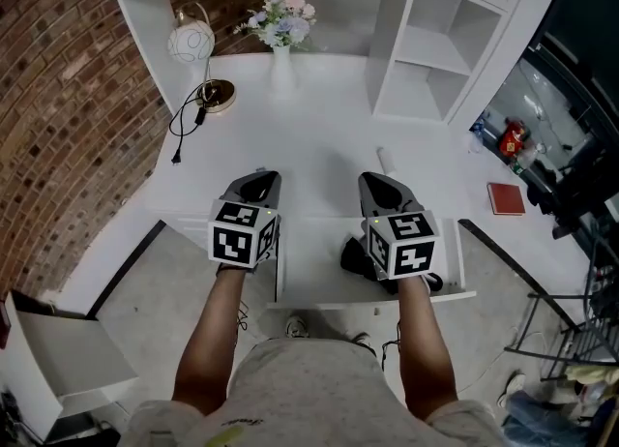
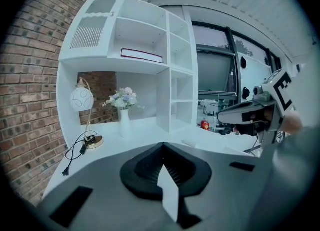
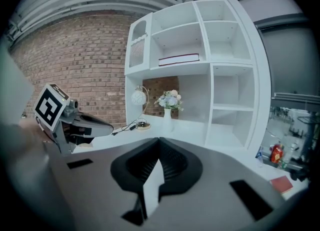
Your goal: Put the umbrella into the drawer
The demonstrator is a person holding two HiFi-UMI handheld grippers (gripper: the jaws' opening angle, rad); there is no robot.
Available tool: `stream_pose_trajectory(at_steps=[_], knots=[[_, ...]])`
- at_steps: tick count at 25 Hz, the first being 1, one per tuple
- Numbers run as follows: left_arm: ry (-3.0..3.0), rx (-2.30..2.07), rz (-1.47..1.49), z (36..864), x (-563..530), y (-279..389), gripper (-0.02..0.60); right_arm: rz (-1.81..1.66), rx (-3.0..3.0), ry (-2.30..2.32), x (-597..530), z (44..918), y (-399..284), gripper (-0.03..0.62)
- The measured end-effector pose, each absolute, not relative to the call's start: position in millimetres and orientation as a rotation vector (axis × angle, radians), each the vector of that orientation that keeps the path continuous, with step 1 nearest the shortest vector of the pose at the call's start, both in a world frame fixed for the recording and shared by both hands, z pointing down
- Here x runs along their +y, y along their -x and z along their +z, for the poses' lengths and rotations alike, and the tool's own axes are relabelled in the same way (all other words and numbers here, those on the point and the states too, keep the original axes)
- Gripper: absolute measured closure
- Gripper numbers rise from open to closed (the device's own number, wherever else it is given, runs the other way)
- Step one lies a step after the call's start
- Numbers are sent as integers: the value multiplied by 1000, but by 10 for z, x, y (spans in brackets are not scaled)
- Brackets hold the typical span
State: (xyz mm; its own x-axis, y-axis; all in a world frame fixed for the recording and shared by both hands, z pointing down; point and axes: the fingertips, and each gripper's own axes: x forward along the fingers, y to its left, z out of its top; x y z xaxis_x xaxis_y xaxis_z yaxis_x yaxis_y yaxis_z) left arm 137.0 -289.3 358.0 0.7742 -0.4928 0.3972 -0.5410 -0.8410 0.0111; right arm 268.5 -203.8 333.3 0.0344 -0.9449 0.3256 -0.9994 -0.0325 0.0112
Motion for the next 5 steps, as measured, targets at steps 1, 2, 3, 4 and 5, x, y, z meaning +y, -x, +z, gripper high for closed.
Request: stream_pose_trajectory(at_steps=[1,2,3,4,5], knots=[[-2842,-829,584,3580,-2893,-1370,584,334,-2003,-2073,-2042,3334,-2679,589],[-2843,-827,584,3581,-2896,-1369,584,333,-2003,-2071,-2047,3335,-2673,589],[-2843,-826,585,3583,-2902,-1366,584,332,-2003,-2070,-2054,3336,-2667,589],[-2843,-824,586,3585,-2908,-1362,584,331,-2003,-2070,-2061,3335,-2661,591],[-2843,-822,588,3587,-2916,-1358,584,331,-2002,-2069,-2068,3334,-2656,591]])
